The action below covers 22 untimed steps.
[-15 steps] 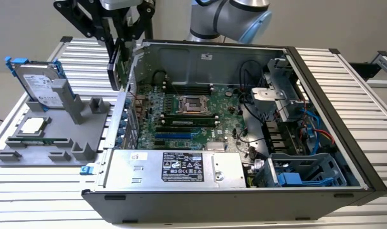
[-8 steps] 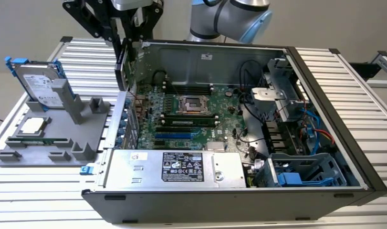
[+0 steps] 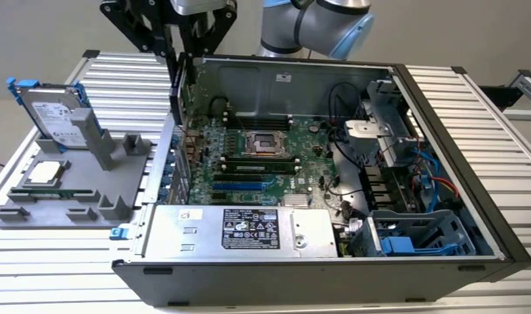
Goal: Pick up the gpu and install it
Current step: 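Pick up the gpu and move the gpu toward the slot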
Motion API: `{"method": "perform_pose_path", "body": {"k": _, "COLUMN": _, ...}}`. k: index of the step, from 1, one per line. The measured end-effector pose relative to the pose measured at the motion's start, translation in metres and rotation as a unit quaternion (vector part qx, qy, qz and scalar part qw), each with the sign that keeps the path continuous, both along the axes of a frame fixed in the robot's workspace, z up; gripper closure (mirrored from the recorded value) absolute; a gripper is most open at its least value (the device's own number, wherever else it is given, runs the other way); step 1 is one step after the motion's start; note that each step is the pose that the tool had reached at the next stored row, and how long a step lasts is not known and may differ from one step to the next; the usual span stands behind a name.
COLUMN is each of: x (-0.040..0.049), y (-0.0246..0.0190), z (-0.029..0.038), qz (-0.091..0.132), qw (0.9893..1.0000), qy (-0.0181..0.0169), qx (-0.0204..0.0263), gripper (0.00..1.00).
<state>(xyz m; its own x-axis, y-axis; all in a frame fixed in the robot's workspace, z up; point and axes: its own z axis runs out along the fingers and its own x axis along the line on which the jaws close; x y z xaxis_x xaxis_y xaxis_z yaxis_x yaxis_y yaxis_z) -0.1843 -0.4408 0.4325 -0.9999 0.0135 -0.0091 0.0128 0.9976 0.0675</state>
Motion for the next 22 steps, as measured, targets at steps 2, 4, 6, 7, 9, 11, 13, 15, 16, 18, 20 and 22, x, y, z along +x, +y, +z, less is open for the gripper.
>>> {"method": "perform_pose_path", "body": {"k": 2, "x": 0.0033, "y": 0.0000, "z": 0.0000, "qz": 0.000, "qw": 1.0000, "qy": 0.0000, "qx": 0.0000, "gripper": 1.00}}
{"method": "perform_pose_path", "body": {"k": 4, "x": 0.0065, "y": 0.0000, "z": 0.0000, "qz": 0.000, "qw": 1.0000, "qy": 0.0000, "qx": 0.0000, "gripper": 1.00}}
{"method": "perform_pose_path", "body": {"k": 6, "x": 0.0098, "y": 0.0000, "z": 0.0000, "qz": 0.000, "qw": 1.0000, "qy": 0.0000, "qx": 0.0000, "gripper": 1.00}}
{"method": "perform_pose_path", "body": {"k": 7, "x": 0.0114, "y": 0.0000, "z": 0.0000, "qz": 0.000, "qw": 1.0000, "qy": 0.0000, "qx": 0.0000, "gripper": 1.00}}
{"method": "perform_pose_path", "body": {"k": 9, "x": 0.0148, "y": 0.0000, "z": 0.0000, "qz": 0.000, "qw": 1.0000, "qy": 0.0000, "qx": 0.0000, "gripper": 1.00}}
{"method": "perform_pose_path", "body": {"k": 11, "x": 0.0183, "y": 0.0000, "z": -0.0001, "qz": 0.000, "qw": 1.0000, "qy": 0.0000, "qx": 0.0000, "gripper": 1.00}}
{"method": "perform_pose_path", "body": {"k": 13, "x": 0.0218, "y": 0.0000, "z": 0.0000, "qz": 0.000, "qw": 1.0000, "qy": 0.0000, "qx": 0.0000, "gripper": 1.00}}
{"method": "perform_pose_path", "body": {"k": 15, "x": 0.0252, "y": 0.0000, "z": 0.0000, "qz": 0.000, "qw": 1.0000, "qy": 0.0000, "qx": 0.0000, "gripper": 1.00}}
{"method": "perform_pose_path", "body": {"k": 16, "x": 0.0270, "y": 0.0000, "z": 0.0000, "qz": 0.000, "qw": 1.0000, "qy": 0.0000, "qx": 0.0000, "gripper": 1.00}}
{"method": "perform_pose_path", "body": {"k": 18, "x": 0.0305, "y": 0.0000, "z": 0.0000, "qz": 0.000, "qw": 1.0000, "qy": 0.0000, "qx": 0.0000, "gripper": 1.00}}
{"method": "perform_pose_path", "body": {"k": 20, "x": 0.0339, "y": 0.0000, "z": 0.0000, "qz": 0.000, "qw": 1.0000, "qy": 0.0000, "qx": 0.0000, "gripper": 1.00}}
{"method": "perform_pose_path", "body": {"k": 22, "x": 0.0375, "y": 0.0000, "z": 0.0000, "qz": 0.000, "qw": 1.0000, "qy": 0.0000, "qx": 0.0000, "gripper": 1.00}}
